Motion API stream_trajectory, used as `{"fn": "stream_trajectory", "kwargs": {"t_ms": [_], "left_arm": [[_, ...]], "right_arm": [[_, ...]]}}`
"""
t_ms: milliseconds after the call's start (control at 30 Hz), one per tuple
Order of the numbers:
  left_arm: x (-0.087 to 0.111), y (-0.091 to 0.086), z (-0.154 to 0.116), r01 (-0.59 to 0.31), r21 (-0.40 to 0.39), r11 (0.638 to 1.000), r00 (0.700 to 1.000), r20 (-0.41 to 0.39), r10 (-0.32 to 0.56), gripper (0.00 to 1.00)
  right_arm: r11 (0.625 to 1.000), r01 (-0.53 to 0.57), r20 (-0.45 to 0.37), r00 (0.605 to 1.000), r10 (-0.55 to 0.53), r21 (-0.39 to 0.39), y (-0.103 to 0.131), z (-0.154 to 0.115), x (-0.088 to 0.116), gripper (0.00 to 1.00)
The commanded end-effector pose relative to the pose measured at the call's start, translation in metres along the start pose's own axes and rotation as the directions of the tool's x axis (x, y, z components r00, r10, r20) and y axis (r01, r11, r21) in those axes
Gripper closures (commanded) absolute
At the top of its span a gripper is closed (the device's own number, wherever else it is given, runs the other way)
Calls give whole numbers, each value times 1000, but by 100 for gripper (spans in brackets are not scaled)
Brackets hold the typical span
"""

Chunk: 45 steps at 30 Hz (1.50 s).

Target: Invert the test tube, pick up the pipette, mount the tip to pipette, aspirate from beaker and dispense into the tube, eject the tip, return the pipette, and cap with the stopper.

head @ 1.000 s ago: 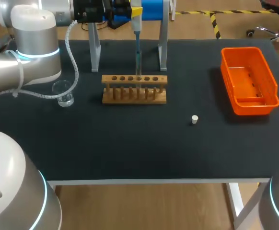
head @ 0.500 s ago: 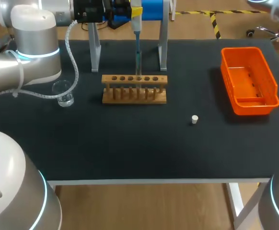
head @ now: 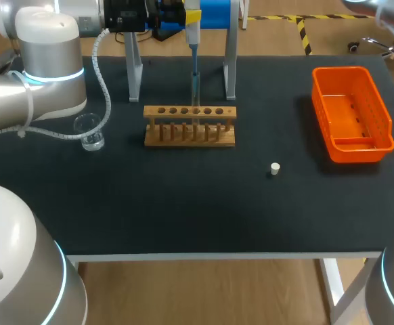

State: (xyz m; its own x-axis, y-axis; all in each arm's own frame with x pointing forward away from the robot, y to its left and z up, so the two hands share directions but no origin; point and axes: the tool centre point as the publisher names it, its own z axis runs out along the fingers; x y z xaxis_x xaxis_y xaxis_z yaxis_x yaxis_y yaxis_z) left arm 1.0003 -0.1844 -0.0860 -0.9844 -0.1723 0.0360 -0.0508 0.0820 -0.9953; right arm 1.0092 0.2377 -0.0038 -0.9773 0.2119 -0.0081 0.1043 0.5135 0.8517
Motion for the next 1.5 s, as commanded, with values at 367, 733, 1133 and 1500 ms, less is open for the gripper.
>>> {"fn": "stream_trajectory", "kwargs": {"t_ms": [367,733,1133,1500], "left_arm": [[0,-1,0,1,-3,1000,1000,-1,-1,100],[0,-1,0,1,-3,1000,1000,-1,-1,100],[0,-1,0,1,-3,1000,1000,-1,-1,100],[0,-1,0,1,-3,1000,1000,-1,-1,100]], "right_arm": [[1000,-17,-12,1000,17,9,-4,5,-5,100],[1000,-11,-20,1000,12,26,-11,9,-1,100],[999,-17,-29,999,18,36,-17,14,2,100],[999,-24,-34,999,26,39,-22,16,4,100]]}}
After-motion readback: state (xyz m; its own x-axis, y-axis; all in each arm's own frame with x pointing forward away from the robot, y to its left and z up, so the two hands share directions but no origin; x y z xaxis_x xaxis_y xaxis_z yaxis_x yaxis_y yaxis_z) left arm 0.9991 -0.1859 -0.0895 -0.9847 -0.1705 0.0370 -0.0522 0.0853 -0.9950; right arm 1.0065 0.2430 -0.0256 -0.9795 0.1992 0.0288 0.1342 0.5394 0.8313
